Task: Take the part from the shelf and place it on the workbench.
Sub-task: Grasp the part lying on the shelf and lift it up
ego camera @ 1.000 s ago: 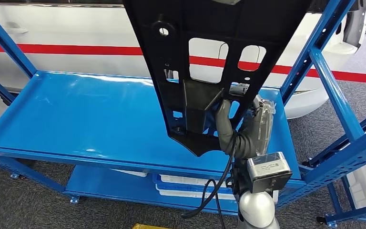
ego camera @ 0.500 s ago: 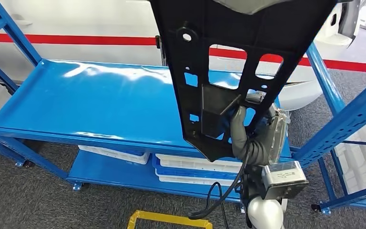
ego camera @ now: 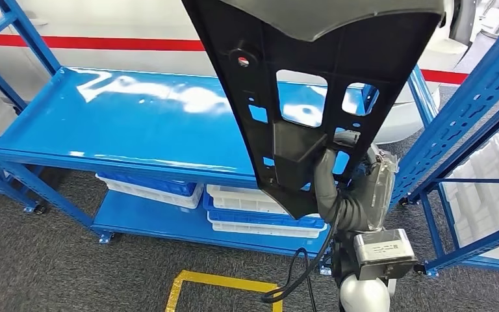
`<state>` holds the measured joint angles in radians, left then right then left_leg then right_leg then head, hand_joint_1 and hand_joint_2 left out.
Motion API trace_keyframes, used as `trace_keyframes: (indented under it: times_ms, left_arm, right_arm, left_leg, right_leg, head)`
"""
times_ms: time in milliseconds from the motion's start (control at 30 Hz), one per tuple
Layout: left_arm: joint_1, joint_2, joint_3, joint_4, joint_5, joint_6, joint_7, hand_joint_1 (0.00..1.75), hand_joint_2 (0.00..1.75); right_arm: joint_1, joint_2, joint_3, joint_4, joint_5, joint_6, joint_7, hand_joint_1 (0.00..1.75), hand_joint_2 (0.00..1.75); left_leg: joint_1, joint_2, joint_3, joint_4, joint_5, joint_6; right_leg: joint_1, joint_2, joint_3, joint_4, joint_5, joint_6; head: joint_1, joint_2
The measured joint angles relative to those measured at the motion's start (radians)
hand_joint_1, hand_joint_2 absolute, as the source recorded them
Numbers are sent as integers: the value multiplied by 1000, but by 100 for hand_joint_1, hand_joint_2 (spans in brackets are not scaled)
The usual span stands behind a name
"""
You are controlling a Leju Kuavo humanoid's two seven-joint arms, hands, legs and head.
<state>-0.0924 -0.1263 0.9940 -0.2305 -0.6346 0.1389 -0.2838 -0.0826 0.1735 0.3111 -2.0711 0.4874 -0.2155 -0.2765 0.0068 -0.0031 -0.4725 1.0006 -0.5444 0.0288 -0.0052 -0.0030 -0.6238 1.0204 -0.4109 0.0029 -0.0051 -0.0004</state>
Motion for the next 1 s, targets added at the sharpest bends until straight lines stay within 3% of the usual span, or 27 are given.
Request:
trace_keyframes:
  times_ms: [67,100,167,233,267,300,333,400,467,500,567,600,633,733,767,800,833,867,933,1000]
  left_arm:
    - [0,-1,-3,0,-2,2,1,0,175]
    - [-1,-1,-4,0,-3,2,1,0,175]
    - [-3,-2,-6,0,-3,3,1,0,175]
    - [-4,-2,-7,0,-4,3,2,0,175]
    - [-4,-2,-8,1,-4,3,2,0,175]
    - [-4,-3,-9,1,-5,2,2,0,175]
    - [-3,-4,-11,1,-8,2,2,0,175]
    - [-4,-6,-17,1,-19,-1,2,0,175]
    - [-7,-8,-22,1,-33,-2,4,0,175]
    - [-9,-8,-24,1,-40,-2,6,0,175]
    - [-13,-8,-33,1,-55,-1,15,0,175]
    - [-14,-8,-38,1,-62,0,21,0,175]
    - [-16,-9,-43,1,-70,1,26,0,175]
    - [-25,-13,-55,1,-87,5,38,0,175]
    - [-29,-13,-59,1,-91,6,41,0,175]
    - [-32,-13,-63,1,-95,8,44,0,175]
    - [-35,-14,-66,1,-97,8,47,0,175]
    - [-37,-14,-68,1,-97,9,49,0,175]
    - [-43,-15,-68,0,-93,9,51,0,175]
    - [-50,-16,-68,-1,-90,8,49,0,175]
  right_arm:
    - [6,0,0,-6,2,0,2,175,175]
    - [9,0,0,-9,3,0,2,175,175]
    - [14,-2,0,-12,3,0,3,175,175]
    - [18,-3,0,-13,4,0,4,175,175]
    - [20,-5,0,-13,4,0,4,175,175]
    - [22,-6,0,-13,5,0,5,175,175]
    - [24,-7,0,-13,8,0,5,175,175]
    - [27,-9,0,-14,15,0,7,175,175]
    - [30,-10,-1,-16,22,0,10,175,175]
    - [33,-10,-1,-17,24,0,11,175,175]
    - [41,-10,-4,-19,28,2,12,175,175]
    - [44,-10,-5,-19,31,4,12,175,175]
    - [45,-10,-7,-19,35,6,14,175,175]
    - [50,-10,-10,-21,52,15,24,175,175]
    - [53,-10,-10,-21,56,17,26,175,175]
    - [56,-10,-11,-21,59,18,28,175,175]
    - [59,-10,-11,-21,61,18,30,175,175]
    - [60,-10,-12,-21,62,18,32,175,175]
    - [60,-10,-13,-21,63,18,35,175,175]
    - [56,-11,-14,-20,61,19,39,175,175]
  left_leg:
    - [-5,4,-11,-13,23,8]
    - [-4,7,-18,-23,38,14]
    - [2,15,-41,-39,72,22]
    - [2,18,-73,-40,100,22]
    - [2,19,-89,-39,113,19]
    - [3,21,-105,-38,126,16]
    - [4,22,-122,-35,138,12]
    - [6,23,-154,-23,158,0]
    - [4,21,-176,-2,170,-13]
    - [3,20,-181,3,177,-18]
    - [6,18,-186,5,188,-24]
    - [8,16,-193,15,172,-27]
    - [10,14,-206,46,136,-31]
    - [11,9,-266,253,-25,-41]
    - [12,9,-277,317,-50,-41]
    - [12,9,-273,350,-54,-39]
    - [11,8,-250,345,-40,-34]
    - [10,7,-208,302,-19,-26]
    - [0,-1,-89,153,12,-4]
    - [-11,-5,-7,38,22,13]
  right_leg:
    - [-3,-1,-3,-2,12,13]
    - [-1,0,-11,7,1,15]
    - [2,2,-43,79,-72,4]
    - [-2,2,-75,204,-155,-2]
    - [-4,2,-78,253,-170,5]
    - [-8,2,-69,277,-166,17]
    - [-12,2,-42,265,-147,32]
    - [-20,1,60,147,-119,51]
    - [-21,2,153,13,-140,44]
    - [-20,3,172,-21,-153,35]
    - [-23,3,164,-32,-145,17]
    - [-25,2,157,-33,-134,8]
    - [-27,1,148,-33,-122,-2]
    - [-23,0,112,-33,-84,-17]
    - [-21,0,97,-32,-72,-18]
    - [-19,0,83,-32,-61,-17]
    - [-17,0,70,-31,-50,-16]
    - [-15,0,60,-31,-41,-15]
    - [-10,2,46,-31,-24,-11]
    - [-2,2,35,-28,-7,-2]
  head:
    - [-3,0]
    - [-4,0]
    - [-1,0]
    - [2,0]
    - [2,0]
    - [2,0]
    - [3,0]
    - [3,0]
    - [2,0]
    - [1,0]
    - [-4,0]
    - [-6,0]
    - [-8,0]
    - [-11,0]
    - [-11,0]
    - [-11,0]
    - [-11,0]
    - [-11,0]
    - [-12,0]
    - [-11,0]
